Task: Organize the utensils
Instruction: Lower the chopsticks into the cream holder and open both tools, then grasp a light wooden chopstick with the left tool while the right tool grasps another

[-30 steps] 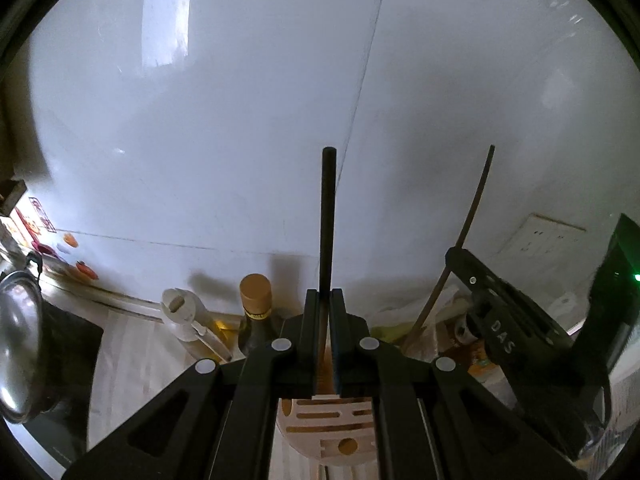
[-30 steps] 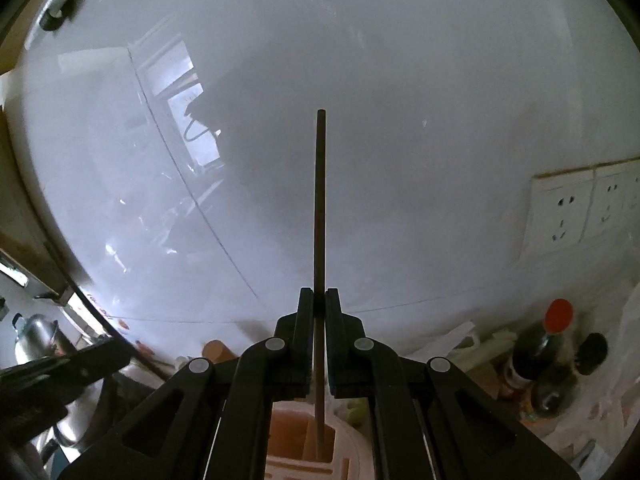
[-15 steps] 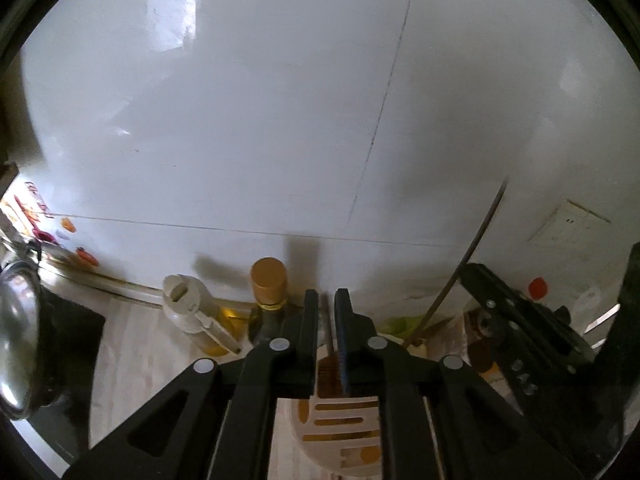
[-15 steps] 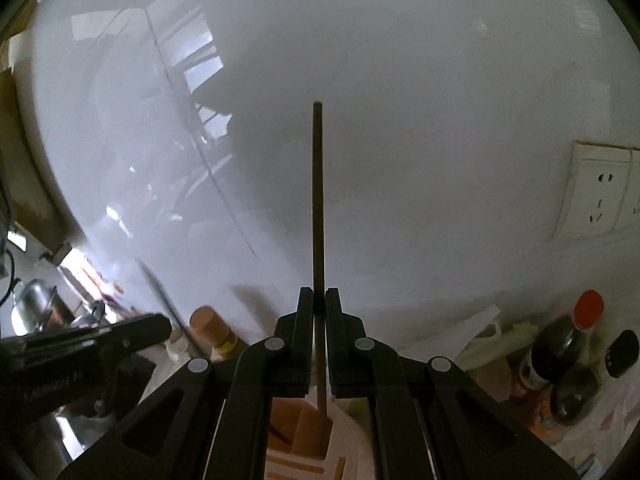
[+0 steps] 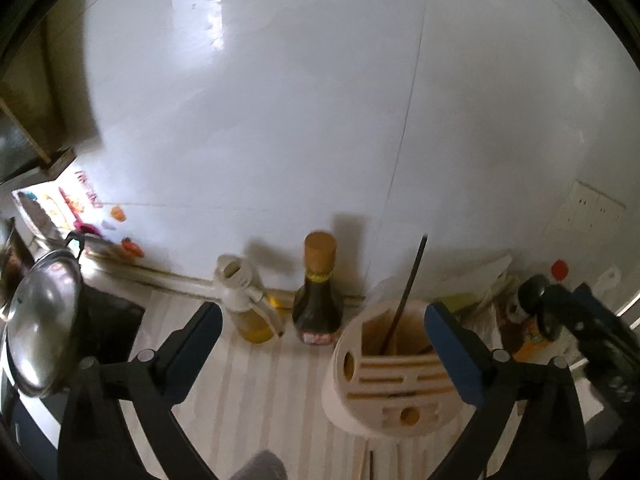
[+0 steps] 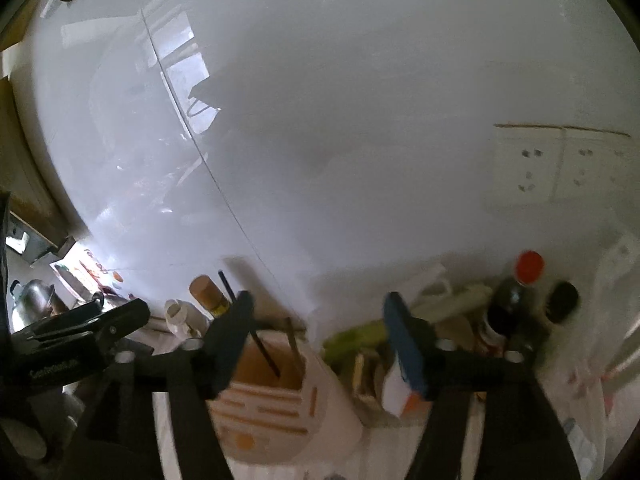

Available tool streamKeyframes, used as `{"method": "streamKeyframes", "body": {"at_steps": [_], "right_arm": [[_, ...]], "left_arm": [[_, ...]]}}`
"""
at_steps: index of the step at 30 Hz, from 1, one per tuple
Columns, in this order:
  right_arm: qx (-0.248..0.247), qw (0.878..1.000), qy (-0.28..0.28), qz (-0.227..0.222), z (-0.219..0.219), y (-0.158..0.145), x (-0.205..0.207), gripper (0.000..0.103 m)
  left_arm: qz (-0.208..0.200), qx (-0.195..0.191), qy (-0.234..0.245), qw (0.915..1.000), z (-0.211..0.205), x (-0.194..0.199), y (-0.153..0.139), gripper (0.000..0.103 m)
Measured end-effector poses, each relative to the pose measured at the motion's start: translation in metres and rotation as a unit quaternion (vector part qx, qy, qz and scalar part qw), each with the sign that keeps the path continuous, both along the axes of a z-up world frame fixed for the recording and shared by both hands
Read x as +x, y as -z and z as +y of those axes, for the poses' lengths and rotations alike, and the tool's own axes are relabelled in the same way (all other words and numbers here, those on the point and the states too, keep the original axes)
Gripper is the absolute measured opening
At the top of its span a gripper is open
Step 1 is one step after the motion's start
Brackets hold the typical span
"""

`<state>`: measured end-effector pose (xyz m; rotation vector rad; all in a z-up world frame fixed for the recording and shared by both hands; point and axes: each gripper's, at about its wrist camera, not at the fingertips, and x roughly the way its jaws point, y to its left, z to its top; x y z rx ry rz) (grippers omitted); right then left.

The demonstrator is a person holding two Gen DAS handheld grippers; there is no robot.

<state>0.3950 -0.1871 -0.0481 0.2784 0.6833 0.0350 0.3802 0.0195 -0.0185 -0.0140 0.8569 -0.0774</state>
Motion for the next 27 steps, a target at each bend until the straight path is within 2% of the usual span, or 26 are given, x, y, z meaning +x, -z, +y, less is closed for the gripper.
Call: {"method": "streamKeyframes", "body": {"at_steps": [2, 5, 10, 15, 21, 22, 23, 24, 26, 27], "right_arm": [[0.002, 1.0, 0.006, 0.0, -0.007, 0.001, -0.013, 0.091], [-0.003, 1.0, 0.018, -0.001, -0.011, 0.008, -0.038, 0.102], [-0.024, 0.999, 0.04, 0.015, -0.012, 0.028, -0.065, 0.103], [-0.032, 0.997, 0.046, 0.061, -0.015, 0.059, -0.082, 0.103], [-0.035, 0.989, 0.037, 0.138, -0.019, 0.111, -0.099, 0.102], [-0.033, 0.988, 0.035, 0.149, -0.02, 0.12, -0.102, 0.097], [-0.033, 0.985, 0.03, 0.169, -0.02, 0.131, -0.104, 0.086], [-0.032, 0.981, 0.027, 0.192, -0.019, 0.145, -0.106, 0.08], [-0.033, 0.972, 0.014, 0.233, -0.017, 0.169, -0.107, 0.06], [-0.028, 0.966, 0.004, 0.256, -0.015, 0.183, -0.107, 0.056]], "left_arm": [[0.004, -0.002, -0.002, 1.0, 0.001, -0.01, 0.005, 0.103], [0.015, -0.002, -0.001, 0.9999, 0.002, -0.027, 0.018, 0.103], [0.043, 0.004, 0.001, 0.9991, -0.002, -0.052, 0.044, 0.103], [0.079, 0.021, 0.005, 0.9966, -0.009, -0.076, 0.081, 0.103], [0.125, 0.057, 0.004, 0.9905, -0.02, -0.1, 0.13, 0.103], [0.133, 0.063, 0.005, 0.9891, -0.022, -0.103, 0.138, 0.103], [0.14, 0.07, 0.007, 0.9876, -0.025, -0.106, 0.147, 0.103], [0.148, 0.075, 0.011, 0.9862, -0.028, -0.109, 0.156, 0.103], [0.166, 0.082, 0.016, 0.9825, -0.032, -0.114, 0.173, 0.103], [0.174, 0.083, 0.019, 0.9811, -0.033, -0.116, 0.18, 0.101]]}}
